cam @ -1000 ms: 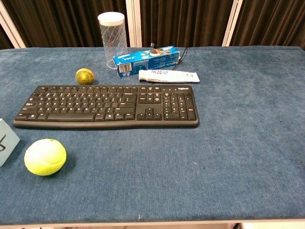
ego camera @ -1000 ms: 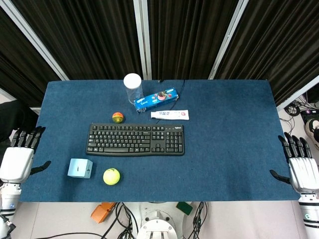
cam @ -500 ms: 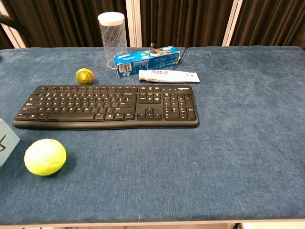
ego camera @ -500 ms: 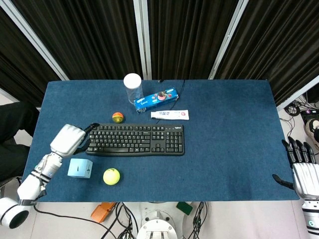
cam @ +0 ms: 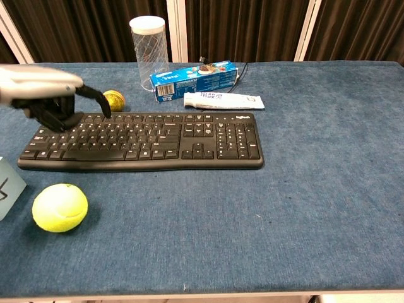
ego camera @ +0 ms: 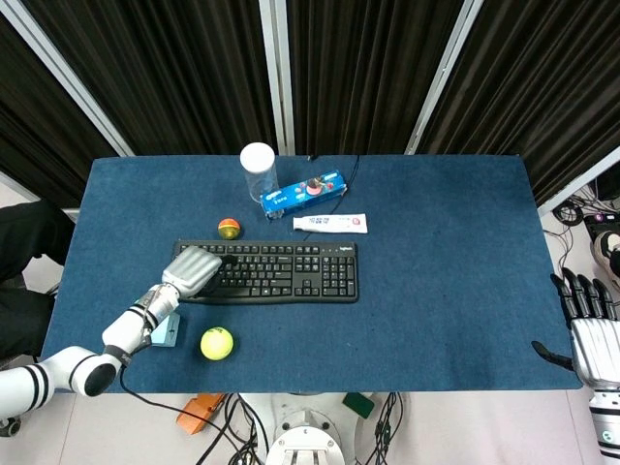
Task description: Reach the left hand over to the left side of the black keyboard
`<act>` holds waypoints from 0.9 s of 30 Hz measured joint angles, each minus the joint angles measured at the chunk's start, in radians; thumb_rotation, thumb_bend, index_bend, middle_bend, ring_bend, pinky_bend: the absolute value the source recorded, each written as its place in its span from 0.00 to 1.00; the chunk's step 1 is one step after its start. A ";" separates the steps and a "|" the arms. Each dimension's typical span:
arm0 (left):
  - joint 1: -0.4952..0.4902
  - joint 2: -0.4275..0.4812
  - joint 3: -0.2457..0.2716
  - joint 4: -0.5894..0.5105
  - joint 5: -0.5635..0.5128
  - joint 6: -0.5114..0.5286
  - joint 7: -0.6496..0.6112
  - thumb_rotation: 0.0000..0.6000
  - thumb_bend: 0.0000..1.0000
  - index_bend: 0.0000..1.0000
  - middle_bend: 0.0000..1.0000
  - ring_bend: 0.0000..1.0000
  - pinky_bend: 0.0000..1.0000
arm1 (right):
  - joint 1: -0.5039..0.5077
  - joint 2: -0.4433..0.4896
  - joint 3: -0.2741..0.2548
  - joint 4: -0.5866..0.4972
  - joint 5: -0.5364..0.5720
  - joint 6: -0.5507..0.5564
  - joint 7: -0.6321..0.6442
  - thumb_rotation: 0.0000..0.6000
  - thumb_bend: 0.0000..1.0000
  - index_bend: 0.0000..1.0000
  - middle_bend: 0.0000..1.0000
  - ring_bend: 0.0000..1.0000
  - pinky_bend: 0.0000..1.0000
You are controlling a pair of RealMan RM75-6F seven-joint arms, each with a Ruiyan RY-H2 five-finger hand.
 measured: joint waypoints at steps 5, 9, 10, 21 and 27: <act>-0.021 -0.032 0.036 0.025 -0.059 0.002 0.042 1.00 0.70 0.27 1.00 0.96 0.89 | 0.004 -0.001 0.003 0.003 0.007 -0.012 -0.001 1.00 0.16 0.00 0.01 0.00 0.00; -0.026 -0.041 0.048 0.035 -0.075 0.023 0.054 1.00 0.70 0.27 1.00 0.96 0.89 | 0.008 -0.003 0.005 0.004 0.012 -0.021 -0.002 1.00 0.16 0.00 0.01 0.00 0.00; -0.028 -0.041 0.051 0.037 -0.080 0.027 0.055 1.00 0.70 0.27 1.00 0.96 0.89 | 0.009 -0.004 0.006 0.004 0.013 -0.023 -0.003 1.00 0.16 0.00 0.01 0.00 0.00; -0.047 -0.055 0.071 0.062 -0.109 0.032 0.057 1.00 0.70 0.27 1.00 0.96 0.89 | 0.016 -0.005 0.011 0.002 0.022 -0.036 -0.010 1.00 0.16 0.00 0.01 0.00 0.00; -0.062 -0.061 0.085 0.071 -0.149 0.031 0.081 1.00 0.70 0.27 1.00 0.96 0.89 | 0.016 -0.004 0.012 0.000 0.027 -0.041 -0.012 1.00 0.16 0.00 0.01 0.00 0.00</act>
